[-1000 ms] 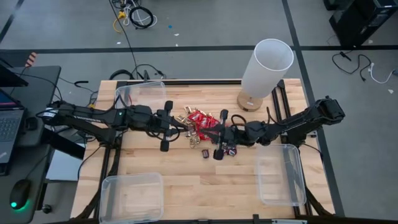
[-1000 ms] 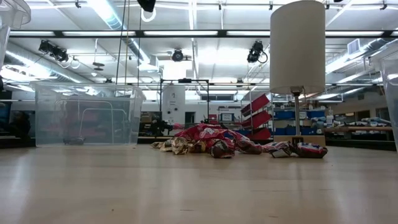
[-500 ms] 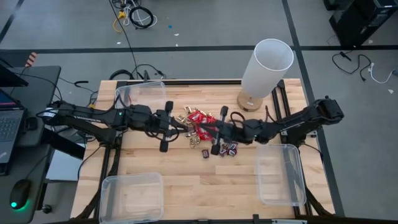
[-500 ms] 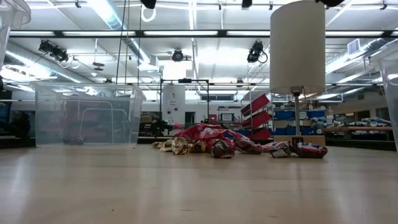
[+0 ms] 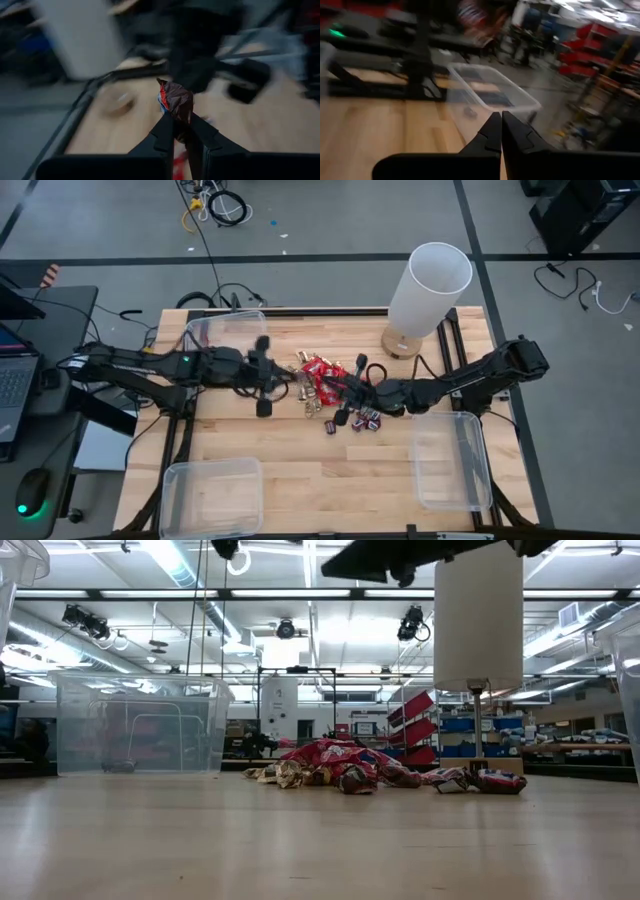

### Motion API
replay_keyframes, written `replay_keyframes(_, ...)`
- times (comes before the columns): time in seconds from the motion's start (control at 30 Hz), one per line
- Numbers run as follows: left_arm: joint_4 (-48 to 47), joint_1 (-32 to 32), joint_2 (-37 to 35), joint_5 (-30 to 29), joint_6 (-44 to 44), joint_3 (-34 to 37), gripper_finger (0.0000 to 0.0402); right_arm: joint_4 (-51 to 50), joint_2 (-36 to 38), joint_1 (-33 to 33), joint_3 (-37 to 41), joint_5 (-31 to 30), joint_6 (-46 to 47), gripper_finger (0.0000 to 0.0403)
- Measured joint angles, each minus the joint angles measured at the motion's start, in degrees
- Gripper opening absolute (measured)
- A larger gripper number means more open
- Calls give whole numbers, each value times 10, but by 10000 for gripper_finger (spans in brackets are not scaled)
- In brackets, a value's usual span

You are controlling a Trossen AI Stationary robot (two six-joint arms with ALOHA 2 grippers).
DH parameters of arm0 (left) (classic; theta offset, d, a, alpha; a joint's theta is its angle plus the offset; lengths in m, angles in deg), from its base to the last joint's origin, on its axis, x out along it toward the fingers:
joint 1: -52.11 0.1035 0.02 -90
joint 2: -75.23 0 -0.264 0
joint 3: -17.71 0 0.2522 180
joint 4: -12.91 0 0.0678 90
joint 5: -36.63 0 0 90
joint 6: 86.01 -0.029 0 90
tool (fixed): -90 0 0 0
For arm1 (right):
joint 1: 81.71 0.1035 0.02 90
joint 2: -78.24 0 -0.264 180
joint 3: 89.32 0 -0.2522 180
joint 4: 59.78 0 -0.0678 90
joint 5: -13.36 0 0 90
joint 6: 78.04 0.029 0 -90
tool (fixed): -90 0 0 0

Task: Sort candy
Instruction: Put the brown chocolate into the top left transparent bin

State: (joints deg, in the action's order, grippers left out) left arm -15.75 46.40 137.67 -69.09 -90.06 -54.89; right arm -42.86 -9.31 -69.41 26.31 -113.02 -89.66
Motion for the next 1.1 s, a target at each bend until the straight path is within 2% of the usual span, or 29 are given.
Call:
replay_keyframes(0.17, -342, 20, -3, -177, 95, -118, 31, -10, 7, 6, 0, -23, -1, 0)
replay_keyframes(0.2, -403, 31, -3, -193, 121, -138, 30, -9, 8, 7, 0, -25, -1, 0)
replay_keyframes(0.3, -544, 78, -8, -196, 184, -179, 30, -10, 8, 7, 0, -26, 0, 0)
replay_keyframes(0.4, -627, 128, -17, -190, 227, -195, 30, -17, 8, 7, 0, -26, 12, 0)
replay_keyframes(0.5, -674, 182, -25, -155, 239, -189, 30, -19, 8, 7, 0, -26, 15, 0)
replay_keyframes(0.6, -677, 226, -31, -115, 238, -169, 30, -23, 8, 7, 0, -26, 19, 0)
replay_keyframes(0.73, -688, 279, -30, -92, 229, -135, 30, -25, 8, 8, 0, -26, 25, 0)
replay_keyframes(0.9, -687, 328, -30, -27, 203, -85, 30, -46, 8, 9, 0, -26, 28, 0)
replay_keyframes(1.1, -688, 366, -30, -6, 193, -34, 30, -70, 8, 9, 0, -26, 46, 0)
